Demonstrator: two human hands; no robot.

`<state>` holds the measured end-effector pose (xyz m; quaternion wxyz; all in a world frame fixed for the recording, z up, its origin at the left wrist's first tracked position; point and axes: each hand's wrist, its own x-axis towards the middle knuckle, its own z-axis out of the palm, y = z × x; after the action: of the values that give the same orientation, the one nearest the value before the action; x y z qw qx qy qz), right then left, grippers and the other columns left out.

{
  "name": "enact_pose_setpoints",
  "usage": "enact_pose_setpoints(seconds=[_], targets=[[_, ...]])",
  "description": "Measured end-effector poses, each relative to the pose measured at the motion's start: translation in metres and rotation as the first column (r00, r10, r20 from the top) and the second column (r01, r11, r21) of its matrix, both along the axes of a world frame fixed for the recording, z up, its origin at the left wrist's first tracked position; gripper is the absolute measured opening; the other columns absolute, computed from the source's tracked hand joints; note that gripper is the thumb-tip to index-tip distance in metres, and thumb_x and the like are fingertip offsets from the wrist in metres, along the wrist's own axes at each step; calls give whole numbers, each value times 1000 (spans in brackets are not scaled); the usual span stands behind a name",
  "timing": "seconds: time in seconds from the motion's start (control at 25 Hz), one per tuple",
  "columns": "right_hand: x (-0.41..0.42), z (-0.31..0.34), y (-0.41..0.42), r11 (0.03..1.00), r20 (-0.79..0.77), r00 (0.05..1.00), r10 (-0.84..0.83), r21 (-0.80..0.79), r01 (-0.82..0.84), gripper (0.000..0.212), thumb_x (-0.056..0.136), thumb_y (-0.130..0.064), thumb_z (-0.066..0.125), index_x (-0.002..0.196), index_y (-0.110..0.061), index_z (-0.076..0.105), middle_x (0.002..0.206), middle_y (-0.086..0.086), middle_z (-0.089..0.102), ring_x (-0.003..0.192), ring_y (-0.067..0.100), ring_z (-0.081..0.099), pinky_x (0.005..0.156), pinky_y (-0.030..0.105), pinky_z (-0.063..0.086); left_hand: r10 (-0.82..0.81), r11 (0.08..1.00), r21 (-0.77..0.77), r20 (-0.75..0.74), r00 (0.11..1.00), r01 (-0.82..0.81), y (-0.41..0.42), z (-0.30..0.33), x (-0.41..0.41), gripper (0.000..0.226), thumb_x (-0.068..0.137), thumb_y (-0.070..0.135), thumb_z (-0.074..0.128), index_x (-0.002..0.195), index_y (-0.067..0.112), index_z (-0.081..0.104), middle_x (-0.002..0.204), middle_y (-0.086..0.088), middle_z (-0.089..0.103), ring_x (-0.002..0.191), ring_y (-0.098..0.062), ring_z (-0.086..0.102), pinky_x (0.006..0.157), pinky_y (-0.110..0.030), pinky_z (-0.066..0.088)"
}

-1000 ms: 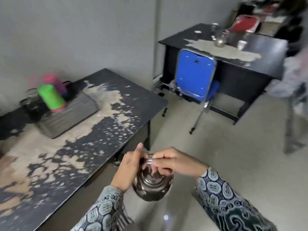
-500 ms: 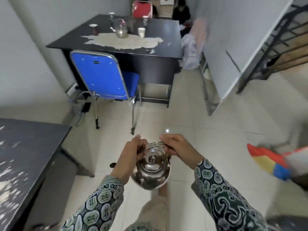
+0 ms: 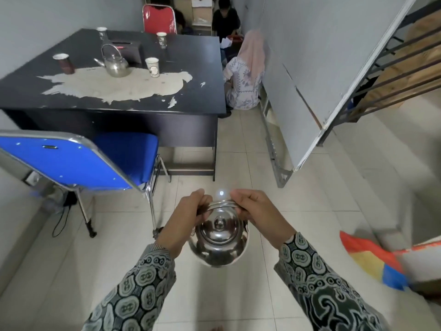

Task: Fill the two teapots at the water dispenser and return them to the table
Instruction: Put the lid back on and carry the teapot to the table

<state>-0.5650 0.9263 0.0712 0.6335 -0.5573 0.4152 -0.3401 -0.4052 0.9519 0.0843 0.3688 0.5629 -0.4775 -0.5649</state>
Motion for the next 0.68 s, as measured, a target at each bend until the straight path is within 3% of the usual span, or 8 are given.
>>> enact_pose_setpoints(seconds=[0.16,0.28,0.4,0.56,0.68], targets=[[-16,5,-99,999,84,996,-18,-37,22,36,80,-41,53,51,-21,50,49,-10,46,46,3,44,57,11,41,-26,997,-78,25,999,28,-99,4,-13,55,98,31,21,45,24,34,36,10,27,38,-5,21,44,-16,28],[-26,9,-163,995,67,997,24,-101,-17,38,77,-45,58,53,-17,48,56,7,40,54,19,39,64,24,39,-5,997,-82,25,1000,7,-160,7,-22,56,97,34,22,44,23,37,39,11,25,42,-8,19,48,-22,26],[-42,8,-251,985,29,993,114,-136,-109,39,74,-47,62,51,-19,46,54,-1,39,53,13,35,59,23,35,44,992,-121,39,998,-39,-236,5,-39,57,98,36,21,46,21,39,35,10,26,39,-6,21,43,-12,28],[-56,18,-359,953,-52,962,268,-134,-273,39,77,-45,61,49,-23,46,49,-11,40,48,8,35,54,17,34,136,982,-135,28,990,-131,-322,7,-58,56,99,34,22,47,21,40,37,10,28,38,-5,21,41,-12,26],[-56,25,-438,915,-131,920,370,-123,-385,41,88,-33,55,51,-18,43,45,-12,38,43,5,32,50,19,29,196,975,-109,10,980,-194,-384,8,-66,59,99,33,20,46,20,42,34,9,28,37,-5,21,43,-17,24]])
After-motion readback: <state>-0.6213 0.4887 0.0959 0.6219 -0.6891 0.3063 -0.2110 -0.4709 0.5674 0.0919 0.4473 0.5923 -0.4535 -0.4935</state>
